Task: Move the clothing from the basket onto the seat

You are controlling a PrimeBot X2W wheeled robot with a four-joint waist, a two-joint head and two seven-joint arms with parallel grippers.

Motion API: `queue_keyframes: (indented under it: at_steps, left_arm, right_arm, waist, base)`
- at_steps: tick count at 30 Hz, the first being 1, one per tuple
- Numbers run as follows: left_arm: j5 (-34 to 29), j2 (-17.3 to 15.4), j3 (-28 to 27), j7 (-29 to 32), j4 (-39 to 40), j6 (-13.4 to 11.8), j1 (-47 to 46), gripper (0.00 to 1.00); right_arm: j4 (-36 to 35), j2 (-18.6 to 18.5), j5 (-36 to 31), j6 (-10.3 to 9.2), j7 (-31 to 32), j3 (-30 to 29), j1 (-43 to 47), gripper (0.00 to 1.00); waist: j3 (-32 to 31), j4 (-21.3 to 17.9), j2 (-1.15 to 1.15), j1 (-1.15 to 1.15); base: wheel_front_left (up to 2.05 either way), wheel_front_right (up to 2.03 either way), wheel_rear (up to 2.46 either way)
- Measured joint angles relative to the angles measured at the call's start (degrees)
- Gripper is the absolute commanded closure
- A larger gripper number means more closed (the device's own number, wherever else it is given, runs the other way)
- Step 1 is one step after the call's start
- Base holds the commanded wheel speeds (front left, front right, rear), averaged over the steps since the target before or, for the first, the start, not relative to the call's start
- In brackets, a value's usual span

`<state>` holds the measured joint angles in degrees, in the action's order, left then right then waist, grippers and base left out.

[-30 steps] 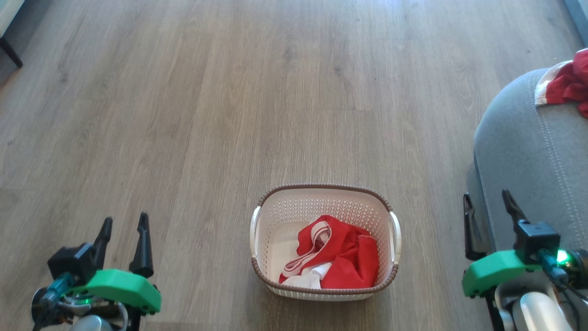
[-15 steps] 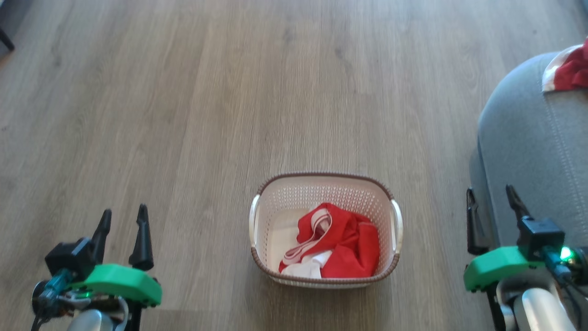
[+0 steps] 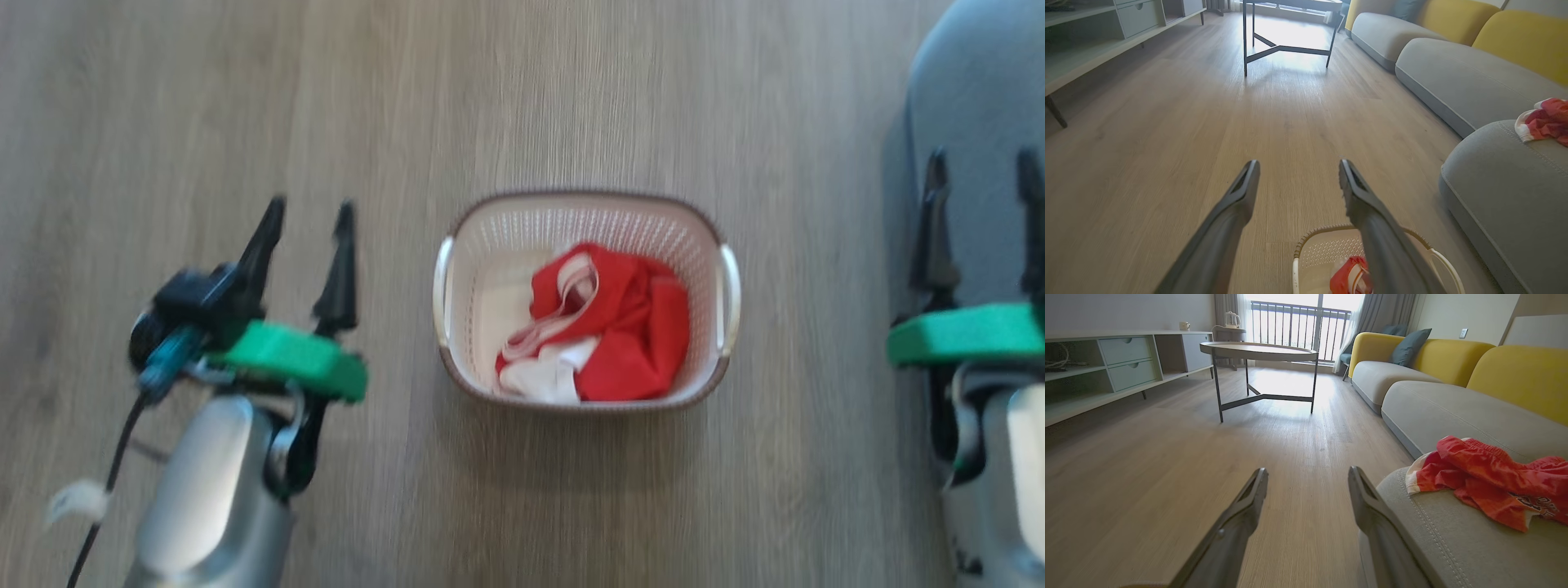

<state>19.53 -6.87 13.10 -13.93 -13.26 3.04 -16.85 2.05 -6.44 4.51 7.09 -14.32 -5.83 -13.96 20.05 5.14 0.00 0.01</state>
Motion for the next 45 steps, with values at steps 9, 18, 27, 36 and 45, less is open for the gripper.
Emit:
queue_keyframes:
  at_steps: [9,18,27,36,45]
  left_arm:
    - [-3.9,3.1,9.2,5.2,-7.5,1.9,-15.2,0.0]
    - [-6.5,4.2,15.8,11.1,-20.8,1.8,-29.2,0.0]
    - [-2.1,4.5,20.6,19.2,-31.5,-0.9,-36.4,0.0]
    - [-1.3,4.4,21.1,21.0,-40.0,-3.0,-41.0,0.0]
    - [-0.7,2.4,19.7,20.9,-46.9,-4.1,-44.0,0.0]
  right_arm:
    - [-4.9,0.1,0.0,0.0,-0.3,-1.3,-8.5,0.0]
    - [-6.6,1.6,1.2,0.0,-0.4,-1.1,-13.1,0.0]
    - [-7.2,2.8,3.3,0.0,-0.4,0.2,-15.2,0.0]
    - [-7.3,3.1,6.9,0.0,-0.4,0.6,-15.7,0.0]
    - [-8.0,3.2,8.2,0.0,-0.4,2.0,-16.5,0.0]
  waist:
    - [13.5,-1.4,0.0,0.01]
    - [23.0,-6.8,0.0,0.01]
    - [28.9,-14.2,0.0,0.0]
    - [34.1,-19.1,0.0,-0.01]
    - [36.9,-22.2,0.0,-0.01]
  base:
    - [0.0,0.0,0.0]
    - [0.0,0.0,0.0]
    - [0.0,0.0,0.0]
    - [0.0,0.0,0.0]
    - [0.0,0.0,0.0]
